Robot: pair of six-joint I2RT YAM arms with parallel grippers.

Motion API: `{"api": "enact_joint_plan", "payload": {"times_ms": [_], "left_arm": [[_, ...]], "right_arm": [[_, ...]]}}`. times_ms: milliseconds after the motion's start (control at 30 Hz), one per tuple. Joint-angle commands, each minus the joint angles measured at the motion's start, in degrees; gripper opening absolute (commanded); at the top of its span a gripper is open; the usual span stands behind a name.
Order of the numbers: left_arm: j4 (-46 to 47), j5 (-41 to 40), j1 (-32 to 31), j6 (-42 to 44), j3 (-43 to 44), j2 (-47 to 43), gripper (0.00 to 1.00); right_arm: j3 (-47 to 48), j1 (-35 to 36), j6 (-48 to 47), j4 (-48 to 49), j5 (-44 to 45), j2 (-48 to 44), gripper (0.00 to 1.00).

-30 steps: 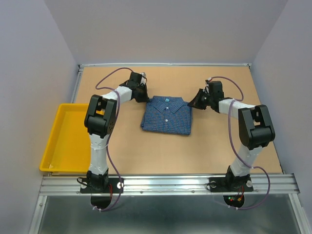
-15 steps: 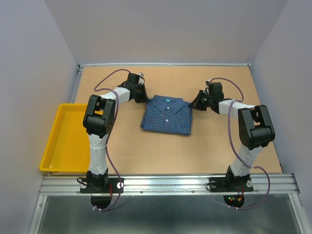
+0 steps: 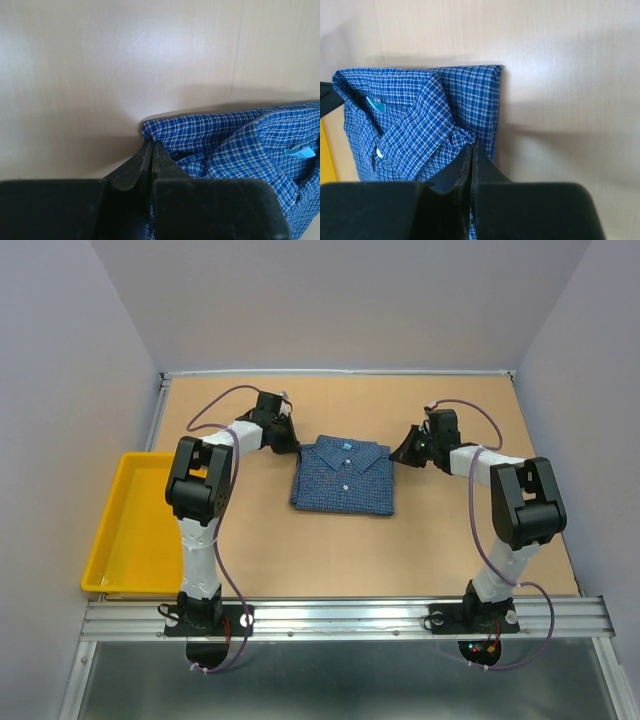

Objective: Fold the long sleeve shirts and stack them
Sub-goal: Fold the shirt

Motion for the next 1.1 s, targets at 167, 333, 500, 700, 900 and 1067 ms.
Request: {"api": "enact_joint_plan", "payload": {"times_ms": [167,333,500,700,900,1067], "left_arm": [[-2.11,-3.45,1.9,-1.64,-0.32,-4.93,0.31],[-1.58,-1.08,1.9,-2.08,0.03,-8.28,0.43],[-1.23,1.29,1.9,-2.87,-0.67,-12.4,0.51],[4.56,2.61,0.32,-5.15,-9.17,-22.85,0.51],[15.81,7.54,-3.9,-9.29,-15.35,-22.35,0.5],[19.51,7.9,-4.26,-10.96,-17.2,-16.2,0.45]], "right_arm": [[1.33,-0.66,-1.68,1.23,-0.35,-0.9,0.2],[3.79,-0.66,-1.6,1.23,-3.51,-0.8,0.35],[6.69,-0.49,-1.24,1.23,-6.15,-1.86,0.37],[8.36,0.57,0.33,1.66,-7.64,-3.09,0.38],[7.49,1.71,3.41,5.61,-8.96,0.85,0.38],[5.91,1.71,4.21,7.73,-8.7,3.85,0.38]]}}
